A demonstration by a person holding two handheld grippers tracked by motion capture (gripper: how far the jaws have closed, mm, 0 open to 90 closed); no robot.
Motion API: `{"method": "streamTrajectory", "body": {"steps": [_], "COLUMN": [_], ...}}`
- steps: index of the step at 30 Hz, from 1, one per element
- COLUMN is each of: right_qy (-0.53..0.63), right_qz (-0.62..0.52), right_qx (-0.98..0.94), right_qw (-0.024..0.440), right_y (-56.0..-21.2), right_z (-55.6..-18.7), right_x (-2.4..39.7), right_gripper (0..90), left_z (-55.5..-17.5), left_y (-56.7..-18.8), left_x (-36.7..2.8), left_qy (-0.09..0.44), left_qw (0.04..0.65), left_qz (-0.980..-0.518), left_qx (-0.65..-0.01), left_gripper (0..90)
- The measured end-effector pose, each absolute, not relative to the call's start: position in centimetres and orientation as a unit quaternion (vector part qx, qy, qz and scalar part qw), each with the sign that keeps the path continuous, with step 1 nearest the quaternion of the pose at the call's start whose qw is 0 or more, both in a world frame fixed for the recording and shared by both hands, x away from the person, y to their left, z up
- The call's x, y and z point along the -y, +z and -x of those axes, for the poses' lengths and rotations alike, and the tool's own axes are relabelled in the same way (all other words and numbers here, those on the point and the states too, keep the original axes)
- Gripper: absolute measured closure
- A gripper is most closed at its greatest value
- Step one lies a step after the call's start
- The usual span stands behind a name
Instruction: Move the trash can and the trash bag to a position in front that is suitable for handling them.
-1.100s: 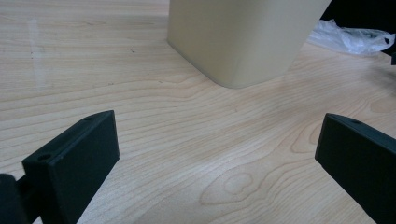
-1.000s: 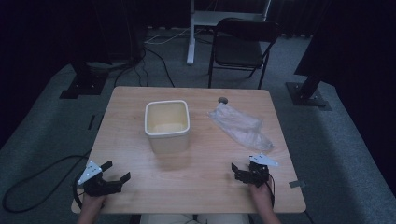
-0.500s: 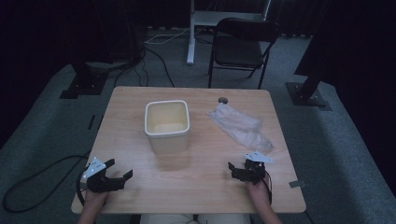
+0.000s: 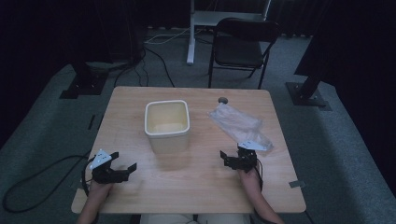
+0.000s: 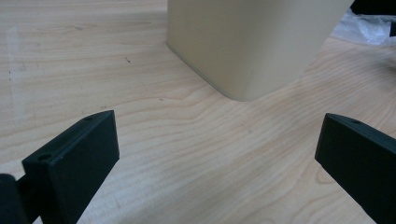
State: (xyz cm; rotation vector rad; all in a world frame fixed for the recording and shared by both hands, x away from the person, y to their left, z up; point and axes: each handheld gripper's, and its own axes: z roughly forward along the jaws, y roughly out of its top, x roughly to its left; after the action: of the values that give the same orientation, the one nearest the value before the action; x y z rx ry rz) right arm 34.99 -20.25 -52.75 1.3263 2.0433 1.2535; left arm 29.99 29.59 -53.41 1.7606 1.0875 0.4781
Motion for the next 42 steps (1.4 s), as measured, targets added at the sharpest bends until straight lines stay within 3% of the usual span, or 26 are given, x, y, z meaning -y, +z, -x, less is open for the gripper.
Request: {"method": "streamTrajectory", "body": {"steps": [19,42], "right_qy": [0.473,0.473], "right_qz": [-0.463,-0.489], "right_qx": [-0.714,-0.703], "right_qw": [0.228,0.209], "right_y": [-51.8,-50.0], "right_z": [-40.3,-47.0], "right_x": [16.7,12.3], "right_gripper": [10.8,10.8], "left_z": [-34.3,-40.8], "left_y": [-52.9,-50.5], "left_x": [-28.2,-27.4], "left_qy": [0.209,0.229], "left_qw": [0.483,0.47], "left_qz": [-0.722,-0.719], "left_qx": [-0.449,-0.459], "left_gripper": [0.4,0.4]}}
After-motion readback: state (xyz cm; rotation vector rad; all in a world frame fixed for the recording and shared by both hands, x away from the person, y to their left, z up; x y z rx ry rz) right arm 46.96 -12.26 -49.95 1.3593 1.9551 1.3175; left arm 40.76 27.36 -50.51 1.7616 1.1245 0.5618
